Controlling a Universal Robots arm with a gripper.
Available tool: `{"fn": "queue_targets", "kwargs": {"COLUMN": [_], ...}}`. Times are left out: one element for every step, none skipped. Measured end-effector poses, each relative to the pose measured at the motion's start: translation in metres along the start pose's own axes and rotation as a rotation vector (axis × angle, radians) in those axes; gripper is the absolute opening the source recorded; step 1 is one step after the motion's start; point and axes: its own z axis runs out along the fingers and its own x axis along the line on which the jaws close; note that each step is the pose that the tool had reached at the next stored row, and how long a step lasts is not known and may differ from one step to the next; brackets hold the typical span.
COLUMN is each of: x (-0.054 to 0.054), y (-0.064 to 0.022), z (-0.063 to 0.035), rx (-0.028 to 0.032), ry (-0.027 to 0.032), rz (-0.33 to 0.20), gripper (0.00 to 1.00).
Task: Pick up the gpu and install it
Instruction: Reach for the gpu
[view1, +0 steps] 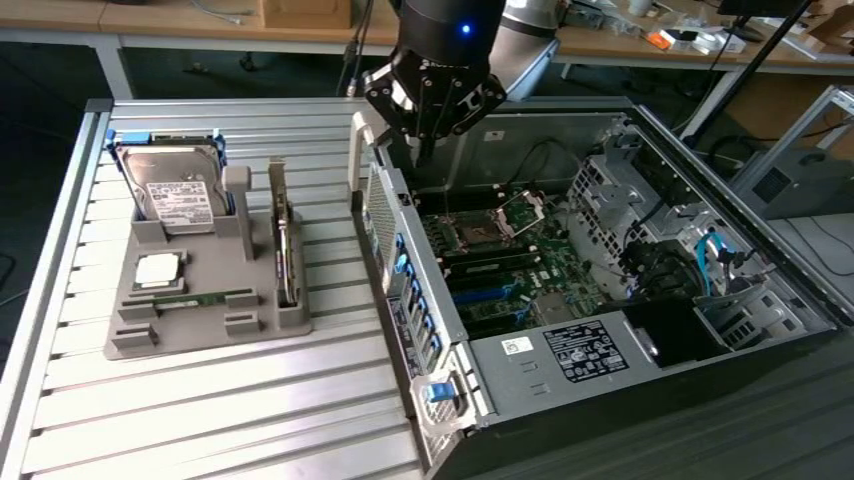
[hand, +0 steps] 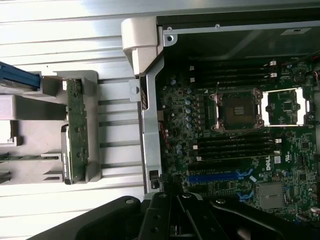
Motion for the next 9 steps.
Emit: {"fn": "queue_targets", "kwargs": {"x": [0.0004,0.0007,0.001,0.0012,0.0015,0.0017,0.0021,0.0024,0.0029], "y": [0.0,-0.0001,-0.0001,-0.0001,-0.0001,-0.0001,-0.0001,-0.0002,-0.0002], "z": [0.0,0.0,-0.0001,0.0,-0.0001,-0.0001,-0.0001,-0.0001,-0.0001], "rx": [0.0,0.0001,0.0001,0.0001,0.0002,0.0002,0.0002,0.0002,0.0004], "ry": [0.0001,0.0001,0.0001,0.0001,0.0,0.0,0.0001,0.0,0.0], "rz": [0.0,0.0,0.0,0.0,0.0,0.0,0.0,0.0,0.0], "gripper": [0.11,0.11,0.11,0.11,0.11,0.11,0.11,0.11,0.11]}}
